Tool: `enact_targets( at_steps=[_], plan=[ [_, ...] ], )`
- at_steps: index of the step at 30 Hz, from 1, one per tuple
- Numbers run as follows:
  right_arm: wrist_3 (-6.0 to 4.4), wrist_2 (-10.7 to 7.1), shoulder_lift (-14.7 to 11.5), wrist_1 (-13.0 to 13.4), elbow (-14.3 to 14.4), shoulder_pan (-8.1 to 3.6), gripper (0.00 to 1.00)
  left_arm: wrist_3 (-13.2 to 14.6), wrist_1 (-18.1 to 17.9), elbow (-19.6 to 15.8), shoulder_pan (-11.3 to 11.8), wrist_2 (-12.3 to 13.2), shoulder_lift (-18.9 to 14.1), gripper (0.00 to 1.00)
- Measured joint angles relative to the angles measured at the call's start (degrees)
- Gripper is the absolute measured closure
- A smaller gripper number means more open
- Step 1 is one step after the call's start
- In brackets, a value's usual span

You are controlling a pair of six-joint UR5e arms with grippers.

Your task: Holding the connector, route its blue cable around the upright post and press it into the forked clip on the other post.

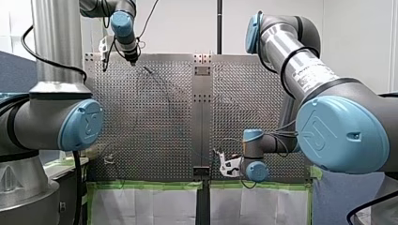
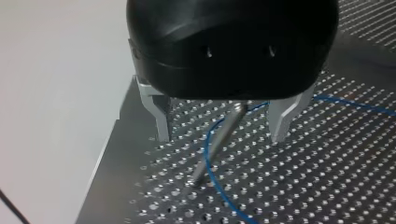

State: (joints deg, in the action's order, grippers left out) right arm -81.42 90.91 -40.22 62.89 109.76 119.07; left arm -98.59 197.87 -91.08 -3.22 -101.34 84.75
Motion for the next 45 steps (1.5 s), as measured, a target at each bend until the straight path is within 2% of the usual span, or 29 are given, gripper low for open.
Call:
enact_targets(
  at_steps=[9,16,24,31,45],
  plan=[
    [0.08,-0.01,0.00,-0.86,-0.06,0.12,1.00,-0.12,4.04,-0.15,-0.34,-2.36,0.00,0.00],
    [0.09,-0.02,-0.01,-1.11,-0.08,0.24,1.00,-0.06,7.03,-0.15,-0.74,-2.71,0.00,0.00],
    [0.05,-0.10,0.00,-1.18,-0.07,0.29,1.00,0.19,7.43,-0.15,-1.26,-2.76,-0.02,0.00],
    [0.03,-0.10,0.00,-1.15,-0.10,0.28,1.00,2.06,6.37,0.17,-1.35,-2.83,-0.33,0.00],
    [0.05,-0.11,0.00,-1.18,-0.20,0.31,1.00,2.36,5.87,0.27,-1.37,-2.85,-0.76,0.00]
  ],
)
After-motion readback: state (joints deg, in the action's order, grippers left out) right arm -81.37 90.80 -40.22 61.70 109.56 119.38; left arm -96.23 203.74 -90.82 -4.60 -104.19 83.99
